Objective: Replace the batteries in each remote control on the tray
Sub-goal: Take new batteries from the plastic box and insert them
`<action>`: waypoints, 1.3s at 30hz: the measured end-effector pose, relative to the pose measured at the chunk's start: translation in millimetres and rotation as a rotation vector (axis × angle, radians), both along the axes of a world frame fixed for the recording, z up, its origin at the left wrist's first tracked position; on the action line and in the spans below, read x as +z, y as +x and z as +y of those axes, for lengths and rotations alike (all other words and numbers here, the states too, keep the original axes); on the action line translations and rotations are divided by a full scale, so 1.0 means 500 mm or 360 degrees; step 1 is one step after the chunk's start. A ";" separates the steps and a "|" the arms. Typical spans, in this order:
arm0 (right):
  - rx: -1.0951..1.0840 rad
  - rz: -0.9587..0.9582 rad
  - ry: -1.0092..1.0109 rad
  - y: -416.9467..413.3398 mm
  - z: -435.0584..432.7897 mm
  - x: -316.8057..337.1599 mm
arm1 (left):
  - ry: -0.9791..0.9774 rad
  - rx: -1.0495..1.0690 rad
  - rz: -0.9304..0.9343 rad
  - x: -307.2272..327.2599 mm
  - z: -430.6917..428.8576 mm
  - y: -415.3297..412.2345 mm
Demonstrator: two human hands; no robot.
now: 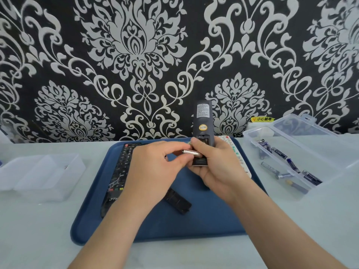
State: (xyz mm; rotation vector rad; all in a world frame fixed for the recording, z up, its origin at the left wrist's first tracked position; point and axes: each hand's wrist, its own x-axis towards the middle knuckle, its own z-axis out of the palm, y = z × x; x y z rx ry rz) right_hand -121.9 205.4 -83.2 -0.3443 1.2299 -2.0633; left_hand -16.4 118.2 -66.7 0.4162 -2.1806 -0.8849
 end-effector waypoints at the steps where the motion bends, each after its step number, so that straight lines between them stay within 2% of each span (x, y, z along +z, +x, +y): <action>1: -0.0019 -0.0019 0.0000 0.000 -0.001 0.002 | -0.0056 0.0036 0.0054 -0.001 0.001 -0.001; 5: 0.0010 -0.0192 -0.0059 -0.005 0.001 0.009 | -0.0350 0.0111 0.0177 0.001 0.006 -0.006; 10: 0.0008 -0.0094 0.0028 -0.001 0.000 0.013 | -0.0647 -0.0053 0.0160 -0.020 0.028 -0.017; 17: 0.0061 0.0083 0.0075 0.007 0.002 0.014 | -0.0486 -0.0189 0.0130 -0.018 0.024 -0.017; 25: 0.0062 0.0129 0.0048 0.018 0.000 0.016 | -0.0293 -0.0220 0.0143 -0.009 0.016 -0.019; 29: 0.0069 0.0179 0.0099 0.042 -0.015 0.001 | -0.0100 -0.0035 0.0160 -0.001 0.009 -0.026; 32: 0.0182 0.0057 0.0020 0.048 -0.015 0.001 | 0.0020 0.0029 0.0077 0.001 0.005 -0.029; 34: 0.0258 0.0007 -0.0030 0.042 -0.009 0.010 | 0.0204 0.0034 0.0042 0.003 0.004 -0.027; 36: 0.0384 -0.0010 -0.0073 0.032 0.001 0.022 | 0.0634 -0.0011 0.0122 0.010 0.002 -0.025; 39: 0.0548 -0.0012 -0.0098 0.018 0.012 0.029 | 0.1527 -0.0081 0.0404 0.017 -0.013 -0.026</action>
